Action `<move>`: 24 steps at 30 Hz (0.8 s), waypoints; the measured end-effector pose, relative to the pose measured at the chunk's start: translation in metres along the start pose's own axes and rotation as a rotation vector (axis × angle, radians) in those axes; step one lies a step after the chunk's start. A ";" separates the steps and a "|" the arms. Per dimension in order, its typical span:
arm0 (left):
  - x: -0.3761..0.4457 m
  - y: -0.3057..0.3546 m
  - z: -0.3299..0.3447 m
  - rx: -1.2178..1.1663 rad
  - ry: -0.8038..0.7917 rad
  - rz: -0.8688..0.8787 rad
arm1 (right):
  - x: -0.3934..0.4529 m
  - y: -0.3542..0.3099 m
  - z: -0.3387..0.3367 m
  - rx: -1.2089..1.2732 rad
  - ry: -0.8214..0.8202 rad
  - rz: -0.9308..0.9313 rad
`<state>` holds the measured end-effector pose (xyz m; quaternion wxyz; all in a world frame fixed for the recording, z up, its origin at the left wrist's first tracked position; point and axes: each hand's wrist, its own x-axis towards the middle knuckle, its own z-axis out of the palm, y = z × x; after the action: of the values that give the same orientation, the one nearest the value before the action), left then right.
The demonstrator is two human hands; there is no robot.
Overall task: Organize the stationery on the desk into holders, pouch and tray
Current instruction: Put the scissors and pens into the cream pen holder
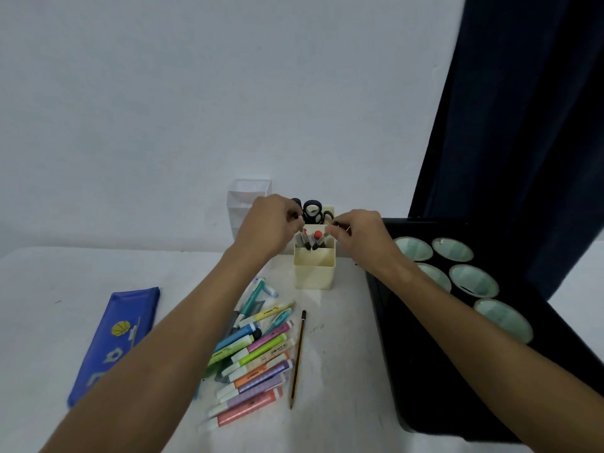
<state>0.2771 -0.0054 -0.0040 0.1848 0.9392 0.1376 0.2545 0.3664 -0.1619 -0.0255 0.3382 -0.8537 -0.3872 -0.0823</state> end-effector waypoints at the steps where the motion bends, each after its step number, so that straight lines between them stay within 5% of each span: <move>1: 0.001 0.000 0.003 0.012 -0.011 0.008 | 0.000 0.001 0.003 -0.006 -0.012 0.005; 15: -0.011 -0.029 0.051 0.149 -0.159 0.001 | 0.003 0.015 0.056 0.058 -0.167 0.145; 24: -0.024 -0.034 0.059 0.060 -0.209 -0.048 | 0.003 0.006 0.073 0.004 -0.241 0.079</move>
<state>0.2827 0.0001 -0.0760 0.1759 0.9622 0.1476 0.1465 0.3639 -0.1157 -0.0828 0.2939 -0.8714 -0.3913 0.0349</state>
